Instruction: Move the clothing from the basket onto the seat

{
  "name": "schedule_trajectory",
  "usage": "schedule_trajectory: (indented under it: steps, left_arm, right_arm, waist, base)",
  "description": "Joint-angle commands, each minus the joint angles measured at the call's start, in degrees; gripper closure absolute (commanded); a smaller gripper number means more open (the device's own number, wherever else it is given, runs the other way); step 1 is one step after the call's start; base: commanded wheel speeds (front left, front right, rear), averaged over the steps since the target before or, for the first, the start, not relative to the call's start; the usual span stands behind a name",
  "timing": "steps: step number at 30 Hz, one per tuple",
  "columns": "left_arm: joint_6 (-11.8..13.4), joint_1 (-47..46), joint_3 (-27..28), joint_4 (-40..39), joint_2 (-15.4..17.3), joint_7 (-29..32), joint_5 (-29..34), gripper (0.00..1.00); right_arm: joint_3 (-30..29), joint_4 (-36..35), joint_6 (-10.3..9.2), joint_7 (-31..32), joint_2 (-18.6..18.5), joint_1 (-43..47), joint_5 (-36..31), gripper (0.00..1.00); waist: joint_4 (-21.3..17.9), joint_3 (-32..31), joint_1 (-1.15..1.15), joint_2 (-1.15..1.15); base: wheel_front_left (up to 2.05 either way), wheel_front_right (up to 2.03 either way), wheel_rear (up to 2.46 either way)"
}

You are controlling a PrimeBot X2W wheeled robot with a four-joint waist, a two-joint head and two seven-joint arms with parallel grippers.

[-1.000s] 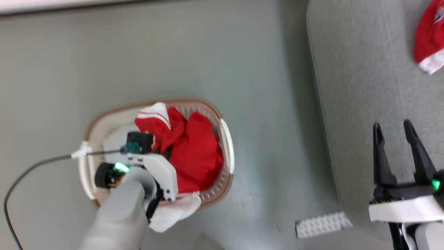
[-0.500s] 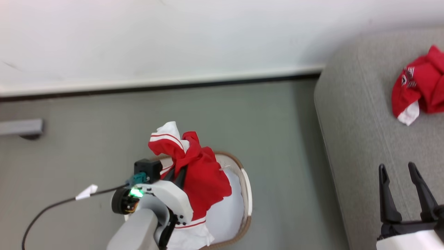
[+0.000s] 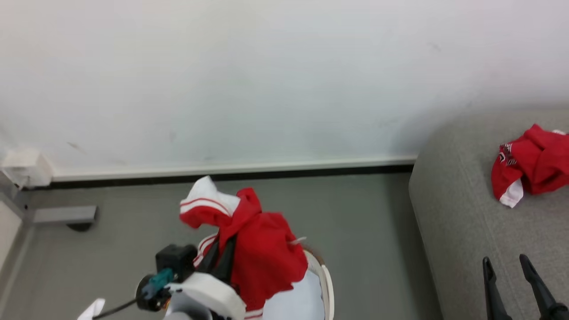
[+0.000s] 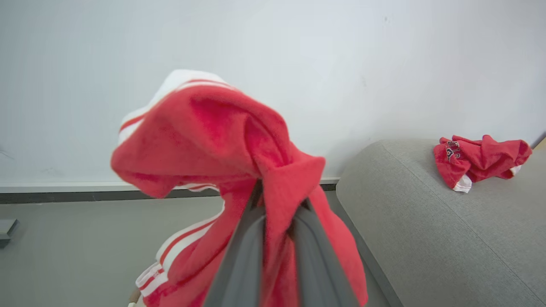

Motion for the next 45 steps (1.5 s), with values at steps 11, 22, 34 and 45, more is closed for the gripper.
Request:
schedule_trajectory:
  steps: [11,22,34,45]
  left_arm:
    - [3.1,9.7,1.0,-11.5,3.9,1.8,-0.8,1.0]
    - [4.2,10.6,0.6,-18.1,5.2,4.4,-0.7,1.0]
    - [3.1,5.8,-3.8,-24.5,2.9,9.4,0.0,1.0]
    - [1.2,1.5,-11.4,-20.9,-1.2,11.3,0.8,1.0]
  right_arm:
    - [2.4,-0.3,-0.14,0.1,-0.6,3.2,-1.4,0.0]
    - [6.9,-2.6,-0.15,0.1,-2.6,1.6,-1.1,0.0]
    - [24.4,-6.2,-0.15,0.1,-8.2,-6.7,1.6,0.0]
    - [36.5,-1.9,-0.15,0.1,-7.5,-14.2,4.3,0.0]
  waist:
    - [-0.8,-5.4,0.02,-0.01]
    - [-0.6,-5.2,0.02,-0.01]
    - [0.5,-4.5,0.02,-0.01]
    - [1.0,-4.8,0.02,-0.01]
  base:
    - [0.0,0.0,0.0]
    - [0.0,0.0,0.0]
    - [0.0,0.0,0.0]
    - [0.0,0.0,0.0]
